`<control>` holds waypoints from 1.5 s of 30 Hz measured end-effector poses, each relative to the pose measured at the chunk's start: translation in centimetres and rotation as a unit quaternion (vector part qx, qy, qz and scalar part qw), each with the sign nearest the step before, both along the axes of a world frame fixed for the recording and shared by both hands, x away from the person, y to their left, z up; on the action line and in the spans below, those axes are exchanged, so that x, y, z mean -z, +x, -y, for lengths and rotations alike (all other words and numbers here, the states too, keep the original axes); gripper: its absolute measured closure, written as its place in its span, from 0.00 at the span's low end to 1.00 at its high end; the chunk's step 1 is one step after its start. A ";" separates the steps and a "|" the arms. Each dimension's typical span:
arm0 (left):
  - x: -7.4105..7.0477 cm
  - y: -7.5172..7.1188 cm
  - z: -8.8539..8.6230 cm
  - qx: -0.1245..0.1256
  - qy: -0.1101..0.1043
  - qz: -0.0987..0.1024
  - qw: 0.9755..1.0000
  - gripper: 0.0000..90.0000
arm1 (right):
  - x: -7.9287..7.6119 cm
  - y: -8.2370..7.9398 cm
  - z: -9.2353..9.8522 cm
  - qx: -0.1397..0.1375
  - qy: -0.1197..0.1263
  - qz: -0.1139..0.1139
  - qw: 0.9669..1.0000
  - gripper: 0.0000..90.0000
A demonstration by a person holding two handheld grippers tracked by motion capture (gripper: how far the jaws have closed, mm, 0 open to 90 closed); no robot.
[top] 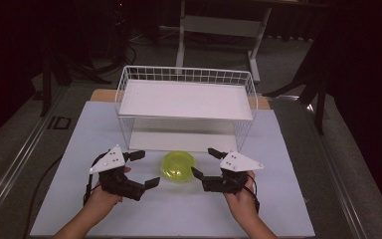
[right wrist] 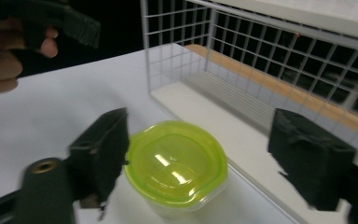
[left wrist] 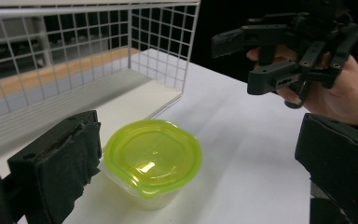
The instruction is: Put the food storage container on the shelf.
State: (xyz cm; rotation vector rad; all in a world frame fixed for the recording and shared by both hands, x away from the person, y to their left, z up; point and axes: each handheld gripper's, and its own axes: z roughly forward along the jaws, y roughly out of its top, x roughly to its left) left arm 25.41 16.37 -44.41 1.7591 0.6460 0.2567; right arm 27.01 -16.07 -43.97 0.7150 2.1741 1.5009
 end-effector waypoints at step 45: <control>6.3 6.8 2.9 -0.082 0.064 -0.198 0.975 0.64 | 6.3 4.8 -1.7 0.088 -0.008 -0.187 0.978 0.45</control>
